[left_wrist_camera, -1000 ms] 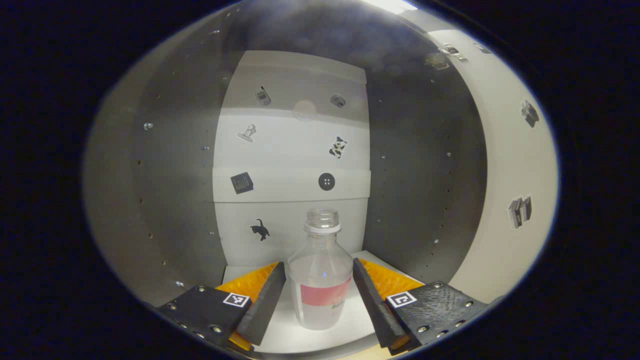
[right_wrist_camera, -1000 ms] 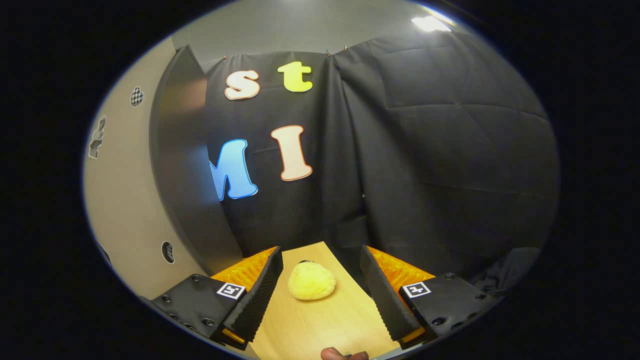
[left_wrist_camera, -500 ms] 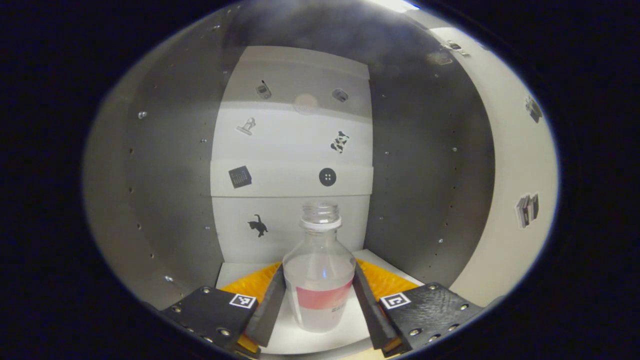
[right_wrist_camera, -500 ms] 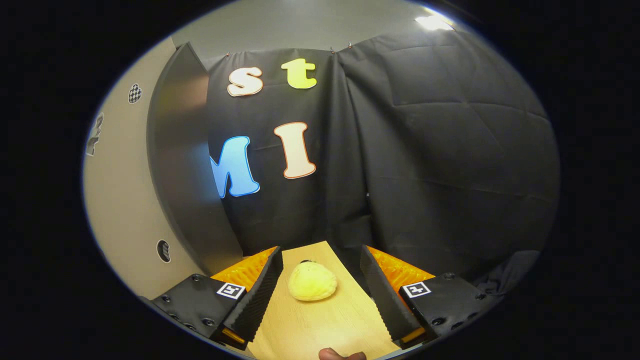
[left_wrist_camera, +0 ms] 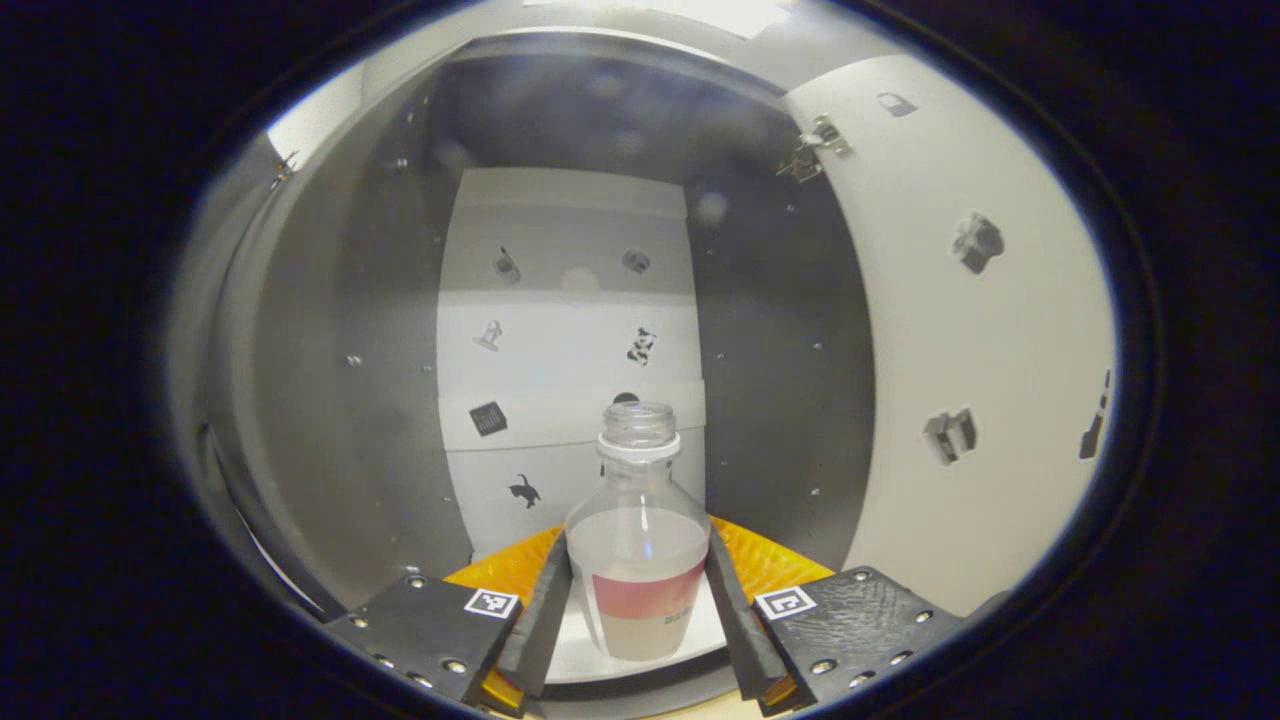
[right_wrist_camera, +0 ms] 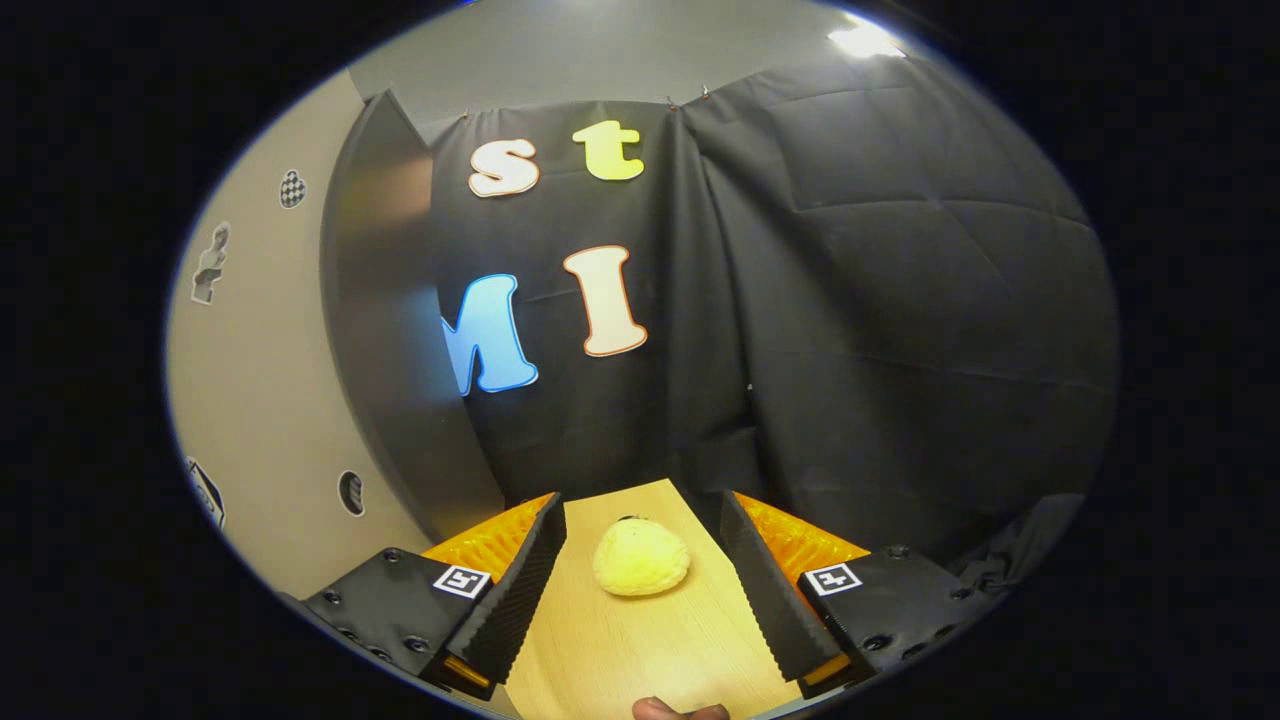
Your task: Open the cabinet door with the right hand, grasp the bottle in the cabinet with the left hand and place it on the coaster, then close the cabinet door with the right hand.
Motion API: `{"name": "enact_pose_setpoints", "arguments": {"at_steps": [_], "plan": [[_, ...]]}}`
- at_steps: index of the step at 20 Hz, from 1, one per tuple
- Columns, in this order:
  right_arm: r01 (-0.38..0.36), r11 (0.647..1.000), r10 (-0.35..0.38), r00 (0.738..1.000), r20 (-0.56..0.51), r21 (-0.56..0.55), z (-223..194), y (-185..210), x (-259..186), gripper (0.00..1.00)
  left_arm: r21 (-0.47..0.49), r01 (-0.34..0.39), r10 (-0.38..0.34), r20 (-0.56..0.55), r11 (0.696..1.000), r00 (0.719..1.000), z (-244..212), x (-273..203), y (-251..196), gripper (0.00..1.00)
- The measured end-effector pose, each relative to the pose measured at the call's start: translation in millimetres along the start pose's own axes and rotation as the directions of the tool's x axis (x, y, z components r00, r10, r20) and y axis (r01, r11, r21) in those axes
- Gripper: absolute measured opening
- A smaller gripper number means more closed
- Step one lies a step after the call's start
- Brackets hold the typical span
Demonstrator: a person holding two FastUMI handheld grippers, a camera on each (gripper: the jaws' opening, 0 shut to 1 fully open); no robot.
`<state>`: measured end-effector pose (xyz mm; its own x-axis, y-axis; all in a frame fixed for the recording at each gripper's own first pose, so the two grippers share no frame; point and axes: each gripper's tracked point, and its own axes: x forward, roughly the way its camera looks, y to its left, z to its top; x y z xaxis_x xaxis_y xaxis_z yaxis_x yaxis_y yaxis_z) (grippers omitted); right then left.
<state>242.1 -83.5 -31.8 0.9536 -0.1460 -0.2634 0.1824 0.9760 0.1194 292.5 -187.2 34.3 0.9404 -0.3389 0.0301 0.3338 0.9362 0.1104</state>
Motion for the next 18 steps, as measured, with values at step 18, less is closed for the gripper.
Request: {"name": "enact_pose_setpoints", "arguments": {"at_steps": [18], "plan": [[-0.222,0.972,0.221,0.975,-0.019,-0.076,-33.4,26.2,-153.0,0.98,-0.025,-0.229,0.229,-0.006,0.973,0.973,-77.2,-308.9,-10.8,0.69]]}}
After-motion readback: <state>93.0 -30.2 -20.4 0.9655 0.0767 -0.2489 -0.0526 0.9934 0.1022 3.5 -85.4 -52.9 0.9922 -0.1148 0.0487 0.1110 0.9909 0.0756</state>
